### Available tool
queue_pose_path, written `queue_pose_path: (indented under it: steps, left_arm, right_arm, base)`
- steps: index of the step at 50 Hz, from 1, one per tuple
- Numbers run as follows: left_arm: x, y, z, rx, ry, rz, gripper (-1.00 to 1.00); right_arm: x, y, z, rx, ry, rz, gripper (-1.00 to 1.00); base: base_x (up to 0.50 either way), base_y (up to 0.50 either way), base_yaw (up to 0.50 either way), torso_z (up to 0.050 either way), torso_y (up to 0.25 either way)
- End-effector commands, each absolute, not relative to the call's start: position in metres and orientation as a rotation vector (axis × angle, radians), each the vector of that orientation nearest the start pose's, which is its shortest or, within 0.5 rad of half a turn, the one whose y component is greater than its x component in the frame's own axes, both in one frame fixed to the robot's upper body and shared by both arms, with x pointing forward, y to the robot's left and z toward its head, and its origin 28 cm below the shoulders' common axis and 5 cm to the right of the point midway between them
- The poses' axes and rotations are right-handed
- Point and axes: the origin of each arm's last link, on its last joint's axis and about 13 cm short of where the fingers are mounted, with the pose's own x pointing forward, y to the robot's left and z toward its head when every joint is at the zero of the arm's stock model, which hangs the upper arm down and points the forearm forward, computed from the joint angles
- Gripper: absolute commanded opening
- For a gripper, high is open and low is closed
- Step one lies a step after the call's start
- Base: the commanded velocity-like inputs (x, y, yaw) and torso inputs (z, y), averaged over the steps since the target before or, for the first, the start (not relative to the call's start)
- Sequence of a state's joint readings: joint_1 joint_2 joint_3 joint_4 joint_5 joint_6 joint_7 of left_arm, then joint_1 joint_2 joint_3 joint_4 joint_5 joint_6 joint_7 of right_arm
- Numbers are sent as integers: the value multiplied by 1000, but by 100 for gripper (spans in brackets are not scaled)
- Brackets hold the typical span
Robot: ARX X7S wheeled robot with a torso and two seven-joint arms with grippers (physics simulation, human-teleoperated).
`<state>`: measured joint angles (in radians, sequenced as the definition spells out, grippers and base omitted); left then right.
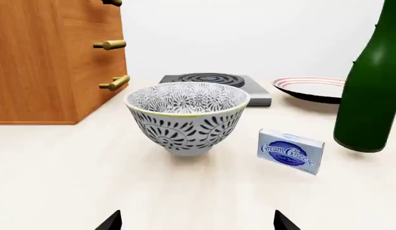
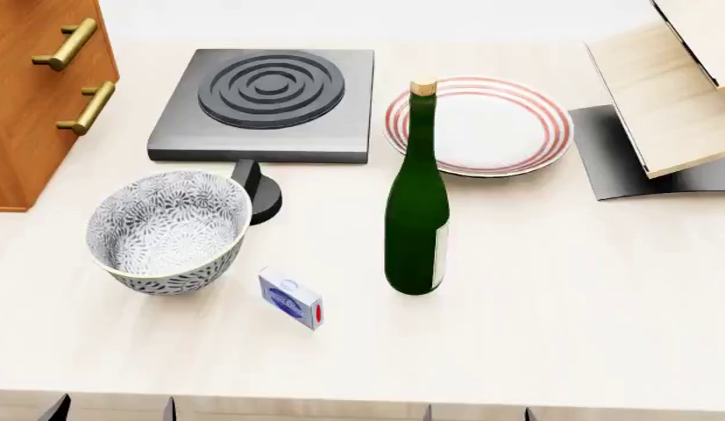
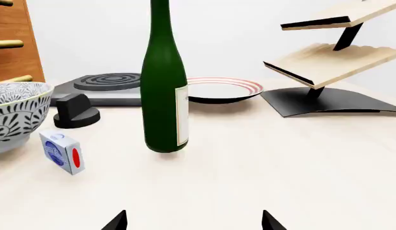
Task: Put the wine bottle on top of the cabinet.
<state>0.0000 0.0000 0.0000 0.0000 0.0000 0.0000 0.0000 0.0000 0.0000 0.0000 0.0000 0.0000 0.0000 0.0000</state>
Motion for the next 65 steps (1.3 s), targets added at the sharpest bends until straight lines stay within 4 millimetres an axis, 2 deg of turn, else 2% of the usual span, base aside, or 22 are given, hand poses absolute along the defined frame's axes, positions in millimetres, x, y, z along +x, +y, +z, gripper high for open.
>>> queue_pose_path:
  steps: [1,19,20,23,25,26,30,36,40,46,52,56,58,65]
  left_arm:
    - [210,205,13,0,0,0,100]
    - [209,207,13,-8,-2,3,100]
    - [209,207,15,-89,-4,-2,100]
    - [207,208,20,-78,-14,-1,100]
    - [206,207,26,-198,-17,-4,100]
    - [205,206,29,-158,-34,-5,100]
    - [201,201,49,-99,-90,-35,100]
    - [195,201,93,-17,-223,-63,100]
    - [188,198,112,-26,-264,-89,100]
    - [182,198,129,47,-292,-64,100]
    - [174,198,150,32,-346,-74,100]
    - [168,197,164,98,-397,-73,100]
    - [163,196,172,78,-419,-81,100]
    - [160,197,181,85,-455,-74,100]
  right_arm:
    - [210,-96,13,0,0,0,100]
    - [209,-96,14,-6,4,0,100]
    - [207,-96,16,-11,-3,-3,100]
    - [206,-97,20,-6,-12,-6,100]
    - [205,-97,24,-6,-25,1,100]
    - [205,-97,25,-8,-28,1,100]
    - [204,-93,42,-9,-71,20,100]
    - [195,-98,103,18,-230,14,100]
    - [188,-99,128,24,-297,16,100]
    - [181,-97,142,25,-325,32,100]
    - [171,-95,165,27,-388,44,100]
    - [168,-95,170,25,-409,36,100]
    - [166,-95,174,27,-418,37,100]
    - [160,-94,186,29,-462,34,100]
  base:
    - [0,0,0,0,0]
    - [0,0,0,0,0]
    - [0,0,0,0,0]
    - [0,0,0,0,0]
    - [0,0,0,0,0]
    - [0,0,0,0,0]
    - [0,0,0,0,0]
    - [0,0,0,0,0]
    - [0,0,0,0,0]
    - [0,0,0,0,0]
    - [0,0,0,0,0]
    - [0,0,0,0,0]
    - [0,0,0,0,0]
    - [0,0,0,0,0]
